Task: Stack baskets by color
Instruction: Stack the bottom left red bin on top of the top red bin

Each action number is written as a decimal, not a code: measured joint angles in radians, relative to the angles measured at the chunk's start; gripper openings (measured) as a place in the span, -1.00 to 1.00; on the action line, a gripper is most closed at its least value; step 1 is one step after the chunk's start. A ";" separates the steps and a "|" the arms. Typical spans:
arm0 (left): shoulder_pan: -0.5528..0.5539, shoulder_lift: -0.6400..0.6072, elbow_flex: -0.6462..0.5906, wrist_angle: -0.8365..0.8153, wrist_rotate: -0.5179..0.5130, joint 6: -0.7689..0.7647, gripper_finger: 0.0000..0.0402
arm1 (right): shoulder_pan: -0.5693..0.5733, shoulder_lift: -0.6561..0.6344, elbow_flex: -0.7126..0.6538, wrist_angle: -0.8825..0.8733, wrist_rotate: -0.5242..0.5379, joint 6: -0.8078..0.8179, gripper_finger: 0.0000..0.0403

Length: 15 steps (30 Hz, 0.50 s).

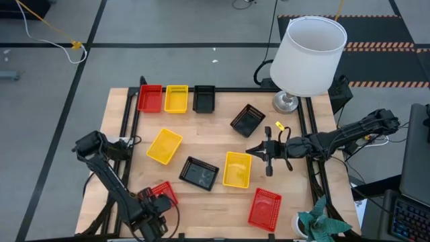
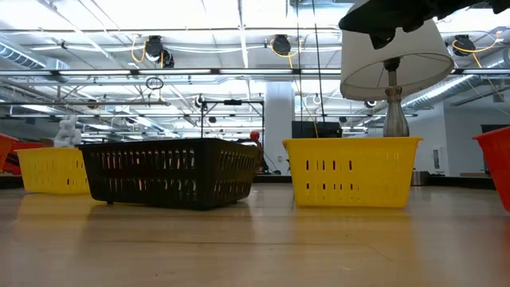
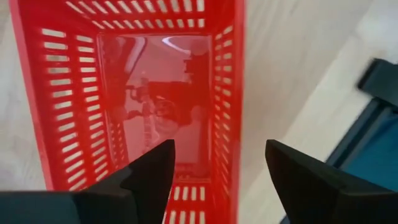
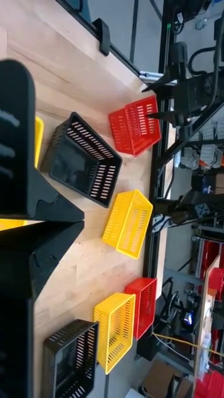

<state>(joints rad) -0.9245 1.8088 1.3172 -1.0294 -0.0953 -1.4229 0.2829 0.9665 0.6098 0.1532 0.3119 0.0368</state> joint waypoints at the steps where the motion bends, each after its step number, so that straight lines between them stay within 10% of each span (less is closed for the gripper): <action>1: 0.000 0.000 -0.006 0.011 -0.003 0.000 0.23 | 0.000 0.000 0.000 0.000 0.000 0.000 -1.00; 15: 0.005 0.000 -0.102 0.160 -0.010 0.004 -0.17 | 0.000 0.000 0.000 0.000 0.000 -0.001 -1.00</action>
<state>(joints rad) -0.9194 1.8088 1.2152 -0.8697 -0.1056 -1.4189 0.2829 0.9663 0.6098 0.1532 0.3119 0.0354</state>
